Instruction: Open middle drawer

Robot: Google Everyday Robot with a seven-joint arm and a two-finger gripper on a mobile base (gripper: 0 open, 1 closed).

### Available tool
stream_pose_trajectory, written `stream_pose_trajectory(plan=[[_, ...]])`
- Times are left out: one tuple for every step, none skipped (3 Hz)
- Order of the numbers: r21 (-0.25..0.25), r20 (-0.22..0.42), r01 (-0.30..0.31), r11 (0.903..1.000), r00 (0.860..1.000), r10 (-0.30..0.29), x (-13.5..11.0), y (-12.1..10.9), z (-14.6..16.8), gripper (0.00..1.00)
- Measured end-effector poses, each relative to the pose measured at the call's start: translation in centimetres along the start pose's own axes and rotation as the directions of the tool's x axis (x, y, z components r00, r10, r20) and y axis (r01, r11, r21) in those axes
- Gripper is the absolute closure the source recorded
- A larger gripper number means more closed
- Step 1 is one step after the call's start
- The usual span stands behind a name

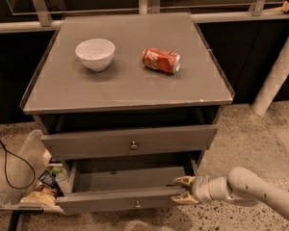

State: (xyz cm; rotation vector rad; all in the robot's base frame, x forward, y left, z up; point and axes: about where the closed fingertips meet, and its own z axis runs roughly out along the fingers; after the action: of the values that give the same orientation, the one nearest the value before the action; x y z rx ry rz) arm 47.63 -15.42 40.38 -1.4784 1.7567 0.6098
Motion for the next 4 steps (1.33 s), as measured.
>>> stream_pose_trajectory(plan=[[-0.003,0.002,0.001,1.0000,1.000,-0.001,-0.2,0.2,-0.1,0.84],[-0.003,0.005,-0.001,1.0000,1.000,0.001,0.5,1.8,-0.7,1.00],[-0.002,0.005,-0.001,1.0000,1.000,0.001,0.1,2.0,-0.9,1.00],[-0.003,0.005,-0.001,1.0000,1.000,0.001,0.1,2.0,-0.9,0.82]])
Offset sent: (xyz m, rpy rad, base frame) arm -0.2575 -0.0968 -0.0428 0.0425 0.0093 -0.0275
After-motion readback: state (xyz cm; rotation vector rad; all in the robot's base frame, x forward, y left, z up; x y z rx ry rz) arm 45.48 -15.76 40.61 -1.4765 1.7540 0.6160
